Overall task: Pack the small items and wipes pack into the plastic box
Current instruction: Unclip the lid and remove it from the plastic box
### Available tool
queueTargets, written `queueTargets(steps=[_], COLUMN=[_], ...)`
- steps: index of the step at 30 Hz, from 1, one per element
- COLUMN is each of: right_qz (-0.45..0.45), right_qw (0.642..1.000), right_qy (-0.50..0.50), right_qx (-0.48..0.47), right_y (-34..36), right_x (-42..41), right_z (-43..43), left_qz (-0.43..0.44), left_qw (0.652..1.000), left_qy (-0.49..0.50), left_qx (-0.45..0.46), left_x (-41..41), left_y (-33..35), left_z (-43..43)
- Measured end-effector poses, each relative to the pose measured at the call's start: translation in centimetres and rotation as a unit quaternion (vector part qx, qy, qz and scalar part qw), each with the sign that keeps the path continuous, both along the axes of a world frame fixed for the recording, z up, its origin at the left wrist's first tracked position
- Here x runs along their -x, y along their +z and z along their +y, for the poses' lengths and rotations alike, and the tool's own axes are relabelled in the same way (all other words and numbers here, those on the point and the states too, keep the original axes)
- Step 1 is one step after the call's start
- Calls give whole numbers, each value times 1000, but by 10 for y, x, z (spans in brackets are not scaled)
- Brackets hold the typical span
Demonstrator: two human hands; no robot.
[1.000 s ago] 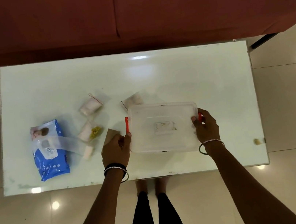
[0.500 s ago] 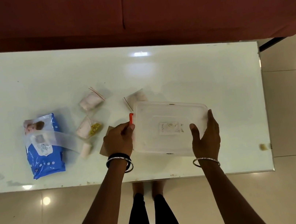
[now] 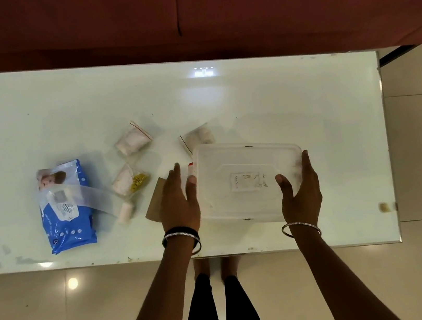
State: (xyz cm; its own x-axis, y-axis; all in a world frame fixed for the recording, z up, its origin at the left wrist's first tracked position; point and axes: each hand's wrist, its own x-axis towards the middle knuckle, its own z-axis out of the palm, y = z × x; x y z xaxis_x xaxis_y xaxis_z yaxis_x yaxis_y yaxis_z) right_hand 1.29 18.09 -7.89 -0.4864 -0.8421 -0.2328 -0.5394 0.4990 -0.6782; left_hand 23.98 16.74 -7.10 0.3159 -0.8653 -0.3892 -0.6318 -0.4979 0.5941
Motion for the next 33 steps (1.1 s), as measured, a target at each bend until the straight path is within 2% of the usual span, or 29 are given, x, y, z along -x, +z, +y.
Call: queueTargets(steps=[3,6,15,20,22,24,25,27,29,30,31,33], right_qz=[-21,-53,-80,-243,-202,-83,-28,73,141,144,129,91], right_qw=[1000,996,983,941,941,947,953,975,984,985,985,980], right_qy=[-8,-64,-163,-214,-232,-273,-278,-209,-74,-2,63,177], right_qx=[18,10,-31,-97,-138,-149,-114,-3,78,100,97,27], right_y=[2,0,-21,-25,-22,-13,-6,14,32,39,45,54], right_x=[3,8,24,41,43,38,31,10,-19,-36,-54,-91], right_z=[2,2,2,-9,-12,-12,-12,-14,-17,-19,-21,-25], left_qz=[66,84,72,100,113,154,184,256,356,393,412,421], left_qw=[996,996,997,995,993,987,980,954,901,873,856,842], left_qy=[-50,-28,2,12,9,31,57,119,206,241,262,273], left_qx=[-16,-25,-25,-18,-19,-38,-54,-98,-141,-157,-170,-198], left_x=[11,14,16,15,13,10,7,0,-5,-9,-13,-18], left_y=[0,-2,-5,-2,-2,-2,-3,-4,-2,-1,-2,-3], left_z=[17,25,26,23,24,24,23,22,16,12,8,1])
